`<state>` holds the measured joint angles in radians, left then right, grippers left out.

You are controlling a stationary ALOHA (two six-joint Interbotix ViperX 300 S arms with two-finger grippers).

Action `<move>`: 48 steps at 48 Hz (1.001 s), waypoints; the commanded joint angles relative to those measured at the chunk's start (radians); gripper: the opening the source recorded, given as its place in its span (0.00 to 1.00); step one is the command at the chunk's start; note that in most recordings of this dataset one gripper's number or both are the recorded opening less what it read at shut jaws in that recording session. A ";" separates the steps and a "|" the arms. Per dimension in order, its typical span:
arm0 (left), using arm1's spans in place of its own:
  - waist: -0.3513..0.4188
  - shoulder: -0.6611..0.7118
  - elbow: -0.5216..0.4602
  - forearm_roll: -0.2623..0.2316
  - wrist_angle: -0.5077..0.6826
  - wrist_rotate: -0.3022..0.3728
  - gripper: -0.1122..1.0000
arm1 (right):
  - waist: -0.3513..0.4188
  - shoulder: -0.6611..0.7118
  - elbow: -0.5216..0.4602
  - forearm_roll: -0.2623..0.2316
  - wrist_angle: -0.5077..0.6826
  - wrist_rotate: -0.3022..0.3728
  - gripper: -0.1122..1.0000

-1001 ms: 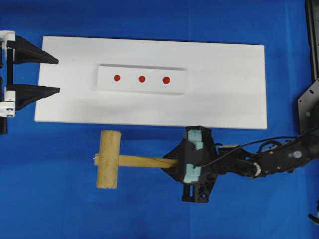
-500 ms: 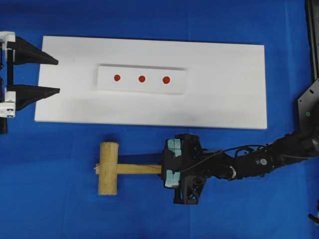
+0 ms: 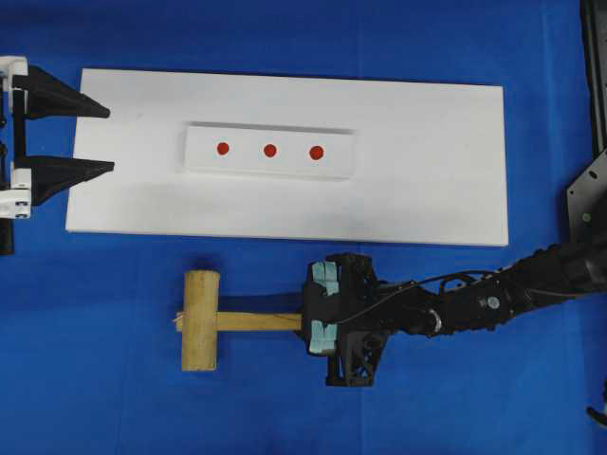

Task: Hit the mark with a hammer.
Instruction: 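Carry the mallet with the right gripper to the board front and lower it, then open the right gripper and release the mallet handle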

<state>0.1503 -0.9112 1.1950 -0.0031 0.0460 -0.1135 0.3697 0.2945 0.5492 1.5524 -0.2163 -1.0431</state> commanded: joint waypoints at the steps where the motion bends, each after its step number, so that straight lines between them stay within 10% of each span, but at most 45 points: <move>1: 0.005 0.005 -0.009 -0.002 -0.009 0.003 0.81 | -0.009 -0.008 -0.014 -0.003 0.008 -0.002 0.18; 11: 0.005 0.005 -0.009 -0.002 -0.009 0.003 0.81 | -0.014 -0.008 -0.015 -0.002 0.011 0.000 0.20; 26: 0.005 0.003 -0.009 -0.002 -0.009 0.005 0.81 | -0.012 -0.026 -0.012 0.000 -0.005 0.002 0.88; 48: 0.005 -0.034 -0.009 -0.002 -0.002 0.005 0.81 | -0.015 -0.295 0.084 -0.003 -0.095 -0.032 0.84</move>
<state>0.1519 -0.9434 1.1950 -0.0031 0.0476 -0.1104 0.3590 0.0522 0.6320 1.5509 -0.2792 -1.0661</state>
